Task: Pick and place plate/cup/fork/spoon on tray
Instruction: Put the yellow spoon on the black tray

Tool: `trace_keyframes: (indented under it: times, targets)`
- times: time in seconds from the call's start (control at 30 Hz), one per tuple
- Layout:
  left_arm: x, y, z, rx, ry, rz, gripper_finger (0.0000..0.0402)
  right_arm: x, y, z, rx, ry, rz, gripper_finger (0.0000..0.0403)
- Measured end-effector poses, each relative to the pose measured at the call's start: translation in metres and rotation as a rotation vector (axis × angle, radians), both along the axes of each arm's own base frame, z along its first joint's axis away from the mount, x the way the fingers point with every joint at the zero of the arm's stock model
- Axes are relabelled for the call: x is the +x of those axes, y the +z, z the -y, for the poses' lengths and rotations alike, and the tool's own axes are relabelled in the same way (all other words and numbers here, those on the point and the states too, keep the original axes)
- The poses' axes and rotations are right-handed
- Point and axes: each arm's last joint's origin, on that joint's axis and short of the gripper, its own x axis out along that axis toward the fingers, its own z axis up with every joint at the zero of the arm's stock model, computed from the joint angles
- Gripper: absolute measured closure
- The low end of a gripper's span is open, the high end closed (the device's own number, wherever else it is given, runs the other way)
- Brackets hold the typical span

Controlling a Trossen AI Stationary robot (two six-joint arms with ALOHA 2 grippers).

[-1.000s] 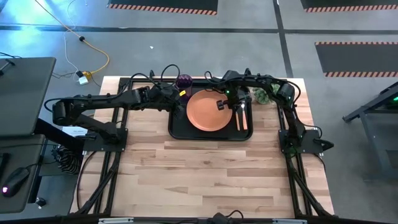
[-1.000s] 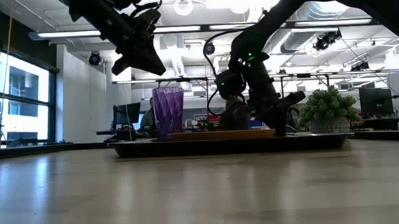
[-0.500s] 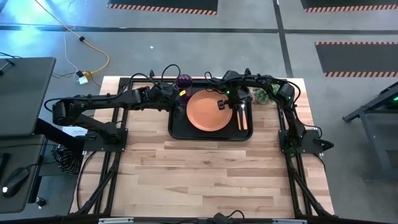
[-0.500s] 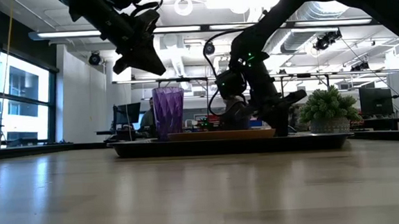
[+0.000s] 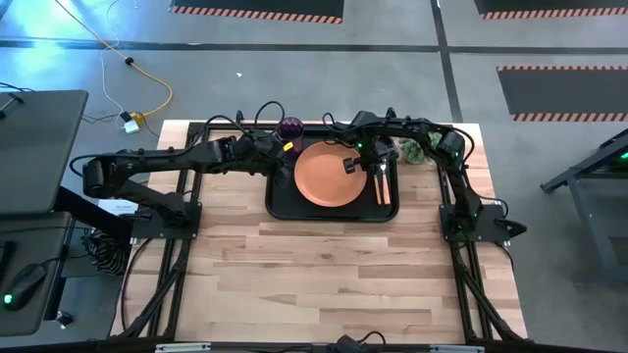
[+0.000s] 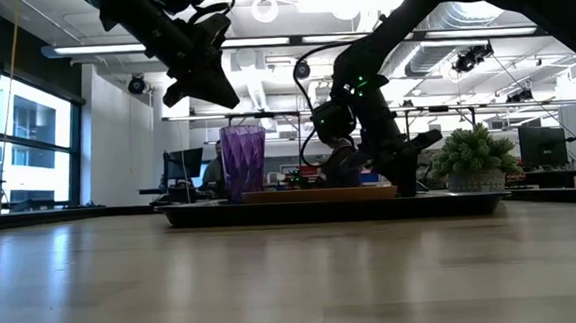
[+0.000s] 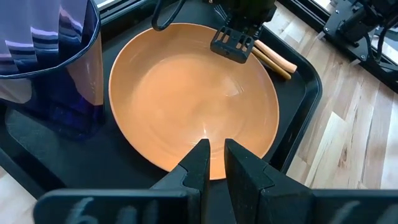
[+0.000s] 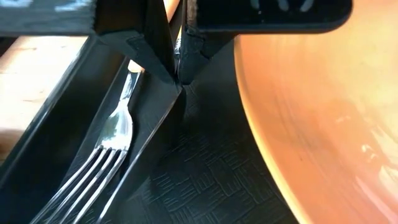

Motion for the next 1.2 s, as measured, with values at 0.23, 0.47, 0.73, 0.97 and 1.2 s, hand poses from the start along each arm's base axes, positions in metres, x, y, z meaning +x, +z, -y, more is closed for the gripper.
trace_keyframes:
  times: [0.23, 0.47, 0.73, 0.97, 1.2]
  targets:
    - [0.0, 0.0, 0.0, 0.0, 0.0, 0.0, 0.0364, -0.001, 0.0, 0.001, -0.002, -0.003, -0.001, 0.0388]
    - [0.0, 0.0, 0.0, -0.001, 0.0, 0.0, 0.0364, -0.002, 0.0, 0.005, -0.008, -0.019, 0.008, 0.0388]
    - [0.0, 0.0, 0.0, -0.001, 0.0, 0.0, 0.0364, -0.005, -0.001, 0.01, -0.034, -0.085, 0.003, 0.0388]
    - [0.0, 0.0, 0.0, 0.0, 0.0, 0.0, 0.0364, -0.007, 0.0, 0.013, -0.034, -0.102, -0.003, 0.0388]
    - [0.0, 0.0, 0.0, -0.001, 0.001, 0.0, 0.0364, -0.01, -0.001, 0.017, -0.016, -0.134, 0.01, 0.0388]
